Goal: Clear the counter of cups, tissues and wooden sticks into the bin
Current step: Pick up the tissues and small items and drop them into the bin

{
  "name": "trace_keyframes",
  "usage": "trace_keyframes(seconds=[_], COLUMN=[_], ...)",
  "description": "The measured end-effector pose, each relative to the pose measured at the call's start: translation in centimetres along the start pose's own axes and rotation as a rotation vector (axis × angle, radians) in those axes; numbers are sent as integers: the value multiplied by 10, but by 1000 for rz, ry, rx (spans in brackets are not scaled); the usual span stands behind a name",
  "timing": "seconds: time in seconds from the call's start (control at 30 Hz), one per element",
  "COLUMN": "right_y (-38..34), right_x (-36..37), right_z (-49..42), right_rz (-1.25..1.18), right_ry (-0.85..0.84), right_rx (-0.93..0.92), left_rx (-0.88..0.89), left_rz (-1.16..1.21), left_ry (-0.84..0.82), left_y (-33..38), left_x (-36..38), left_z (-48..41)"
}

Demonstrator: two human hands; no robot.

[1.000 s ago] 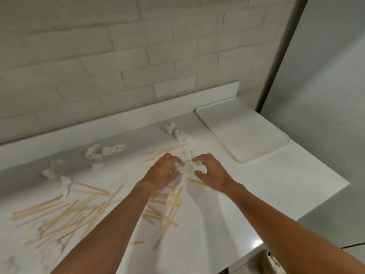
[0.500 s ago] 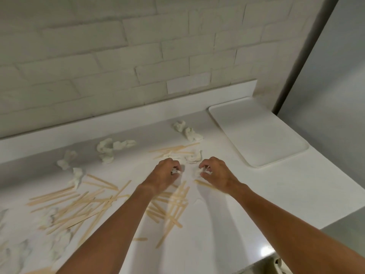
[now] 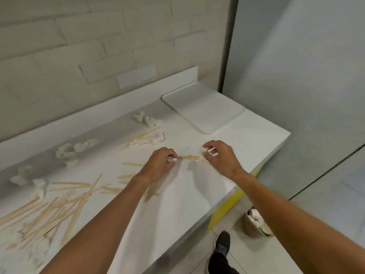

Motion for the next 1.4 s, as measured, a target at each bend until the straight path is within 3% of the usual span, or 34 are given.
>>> trace_keyframes(seconds=[0.47, 0.7, 0.83, 1.13, 1.4], right_y=[168, 269, 329, 464, 580], right_x=[-170, -221, -225, -196, -127], right_z=[131, 173, 193, 191, 171], right_rz=[-57, -44, -49, -49, -7], right_ry=[463, 369, 285, 101, -26], right_rx=[482, 643, 751, 848, 917], left_rx=[297, 343, 276, 11, -110], left_rz=[72, 72, 30, -24, -19], left_ry=[-293, -459, -570, -730, -776], left_y=[180, 251, 255, 190, 109], left_x=[160, 288, 366, 517, 631], left_z=[-55, -90, -100, -119, -130])
Point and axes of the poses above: each hand's wrist, its own z-axis away from the middle knuckle, its own x-axis out of the palm, y = z × x, the point moved 6 cm from there along -z, towards the middle knuckle
